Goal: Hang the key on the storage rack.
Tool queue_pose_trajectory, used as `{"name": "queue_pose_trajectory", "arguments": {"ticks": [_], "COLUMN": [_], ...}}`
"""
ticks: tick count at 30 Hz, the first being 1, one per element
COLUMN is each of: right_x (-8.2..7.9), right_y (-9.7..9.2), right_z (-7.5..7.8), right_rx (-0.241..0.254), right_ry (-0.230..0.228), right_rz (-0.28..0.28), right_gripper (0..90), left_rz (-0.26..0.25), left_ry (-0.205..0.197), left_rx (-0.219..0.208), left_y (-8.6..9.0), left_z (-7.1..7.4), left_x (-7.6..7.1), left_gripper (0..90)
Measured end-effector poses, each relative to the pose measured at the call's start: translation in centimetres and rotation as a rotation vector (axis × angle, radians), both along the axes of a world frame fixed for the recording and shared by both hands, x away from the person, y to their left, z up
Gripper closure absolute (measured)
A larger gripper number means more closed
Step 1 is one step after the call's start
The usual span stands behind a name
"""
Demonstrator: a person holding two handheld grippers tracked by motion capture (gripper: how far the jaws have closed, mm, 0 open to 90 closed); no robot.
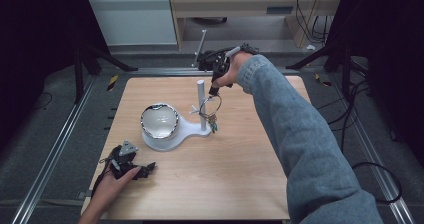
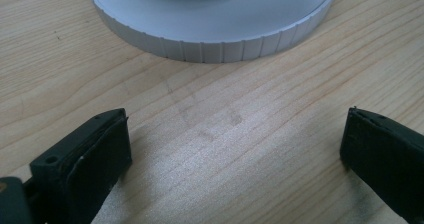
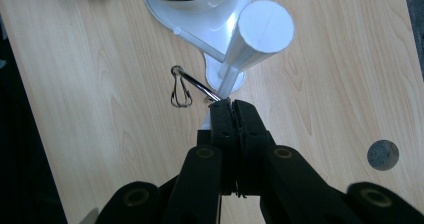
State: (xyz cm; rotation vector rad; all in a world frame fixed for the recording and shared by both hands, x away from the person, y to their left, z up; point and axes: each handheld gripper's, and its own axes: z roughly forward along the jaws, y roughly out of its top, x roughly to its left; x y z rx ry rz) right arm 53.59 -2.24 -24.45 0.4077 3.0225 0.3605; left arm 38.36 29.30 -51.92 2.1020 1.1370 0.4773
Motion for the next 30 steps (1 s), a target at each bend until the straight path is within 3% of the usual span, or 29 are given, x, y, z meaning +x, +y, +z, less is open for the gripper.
{"name": "queue_pose_trajectory", "arguments": {"ticks": [19,30], "right_x": [0.9,0.8], "right_y": [0.4,-0.2], "right_z": [-1.3,-0.9], "right_rx": [0.001,0.019], "right_ry": [0.012,0.002], "right_rz": [-0.003,-0.018], "right_gripper": [87.9,83.1], "left_rz": [-0.001,-0.001], "left_ry": [0.000,0.000], "left_rx": [0.000,0.000], "left_y": [0.0,0.0], "left_z": [0.0,0.0], "left_x": [0.0,0.0], "left_gripper": [0.0,0.0]}}
